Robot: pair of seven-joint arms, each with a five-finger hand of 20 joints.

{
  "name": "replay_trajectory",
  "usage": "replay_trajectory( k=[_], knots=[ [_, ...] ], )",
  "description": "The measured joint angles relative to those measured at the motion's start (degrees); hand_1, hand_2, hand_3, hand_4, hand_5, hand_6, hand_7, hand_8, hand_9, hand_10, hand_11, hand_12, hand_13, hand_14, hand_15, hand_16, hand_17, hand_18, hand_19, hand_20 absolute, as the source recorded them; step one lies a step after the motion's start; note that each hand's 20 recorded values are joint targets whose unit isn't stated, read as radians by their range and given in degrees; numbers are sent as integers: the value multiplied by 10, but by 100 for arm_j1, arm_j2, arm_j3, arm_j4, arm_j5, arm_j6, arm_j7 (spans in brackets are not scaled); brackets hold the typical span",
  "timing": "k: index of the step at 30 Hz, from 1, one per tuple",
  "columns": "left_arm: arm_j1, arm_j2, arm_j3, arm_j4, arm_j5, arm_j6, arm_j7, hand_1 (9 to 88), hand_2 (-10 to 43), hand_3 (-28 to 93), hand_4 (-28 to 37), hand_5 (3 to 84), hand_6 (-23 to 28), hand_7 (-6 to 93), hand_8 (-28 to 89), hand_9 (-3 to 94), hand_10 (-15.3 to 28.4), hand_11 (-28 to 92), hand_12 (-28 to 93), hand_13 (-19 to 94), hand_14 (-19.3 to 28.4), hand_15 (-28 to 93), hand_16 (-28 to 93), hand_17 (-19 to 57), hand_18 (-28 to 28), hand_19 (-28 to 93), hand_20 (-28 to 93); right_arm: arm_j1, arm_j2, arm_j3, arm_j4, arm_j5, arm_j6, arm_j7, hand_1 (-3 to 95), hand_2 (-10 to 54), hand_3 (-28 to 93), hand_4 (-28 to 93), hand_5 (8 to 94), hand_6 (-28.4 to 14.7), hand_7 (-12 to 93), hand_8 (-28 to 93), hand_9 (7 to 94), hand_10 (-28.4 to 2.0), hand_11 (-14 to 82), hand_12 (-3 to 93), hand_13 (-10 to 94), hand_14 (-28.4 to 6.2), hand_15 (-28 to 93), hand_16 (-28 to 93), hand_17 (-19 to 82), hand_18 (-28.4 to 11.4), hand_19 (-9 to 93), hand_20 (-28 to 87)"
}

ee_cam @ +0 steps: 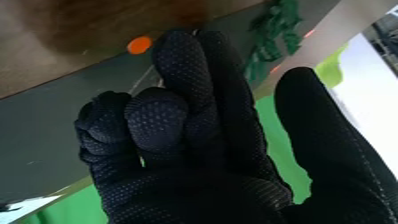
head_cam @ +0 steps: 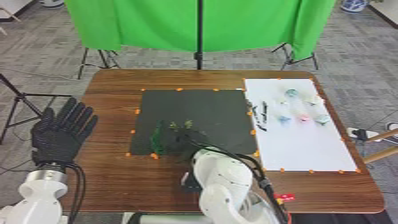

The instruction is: Arrange flowers

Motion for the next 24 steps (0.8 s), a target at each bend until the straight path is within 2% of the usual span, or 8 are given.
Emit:
replay_trajectory(
  k=[17,24],
  knots=[
    [73,-24,-68,-11,-23,16,49,276,158,731,-283,473,79,144,-82,401,143,183,131,311,144,362,-38,-1,119,259,146,101,18,130,3,193,-44,275,311,133,652,-146,772,-86,110,-73,799,-213,377,329,655,-224,754,433,396,-284,932,479],
    [99,-33,-101,-34,-28,38,76,279,161,734,-282,475,80,146,-82,402,144,185,132,312,144,363,-39,-1,119,260,146,98,62,123,-66,267,6,294,317,125,649,-147,790,-70,125,-72,801,-210,374,325,656,-221,754,429,396,-284,932,475]
  ],
)
